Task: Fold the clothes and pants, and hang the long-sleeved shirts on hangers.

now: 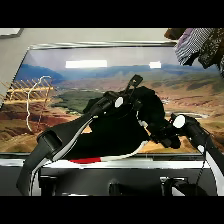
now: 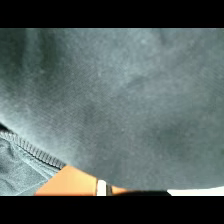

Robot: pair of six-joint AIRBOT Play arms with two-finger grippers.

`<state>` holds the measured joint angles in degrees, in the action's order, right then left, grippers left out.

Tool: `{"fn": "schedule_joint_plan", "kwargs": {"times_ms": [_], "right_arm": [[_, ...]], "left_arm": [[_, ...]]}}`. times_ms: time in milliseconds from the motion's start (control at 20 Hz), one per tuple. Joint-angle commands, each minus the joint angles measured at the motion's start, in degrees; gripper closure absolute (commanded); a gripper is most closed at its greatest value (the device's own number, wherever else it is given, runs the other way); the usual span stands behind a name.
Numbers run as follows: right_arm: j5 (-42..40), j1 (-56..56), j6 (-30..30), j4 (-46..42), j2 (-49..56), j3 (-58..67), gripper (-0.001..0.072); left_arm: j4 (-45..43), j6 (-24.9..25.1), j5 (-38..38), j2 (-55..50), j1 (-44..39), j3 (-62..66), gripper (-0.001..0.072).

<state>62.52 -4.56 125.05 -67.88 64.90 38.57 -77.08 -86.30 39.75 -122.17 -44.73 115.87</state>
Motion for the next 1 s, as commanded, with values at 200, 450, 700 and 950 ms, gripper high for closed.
{"fn": "schedule_joint_plan", "kwargs": {"times_ms": [200, 450, 700, 950], "right_arm": [[0.5, 0.0, 0.0, 0.1, 0.0, 0.0, 0.0669], [3.0, 0.1, 0.0, -2.0, -0.7, 8.9, 0.0671], [5.2, 0.1, 0.1, -6.3, -0.5, 35.3, 0.0672], [6.8, 0.1, -1.5, -6.2, 0.2, 60.5, 0.0672]], "left_arm": [[-0.7, 0.2, -1.8, -0.6, 0.1, 0.4, 0.0666], [-0.7, 0.2, -2.5, 4.9, 4.1, 2.6, 0.0667], [-0.7, 0.2, -2.6, 16.9, 9.4, 2.6, 0.0667], [-0.7, -0.7, -2.7, 30.5, 13.8, 2.5, 0.0667]]}}
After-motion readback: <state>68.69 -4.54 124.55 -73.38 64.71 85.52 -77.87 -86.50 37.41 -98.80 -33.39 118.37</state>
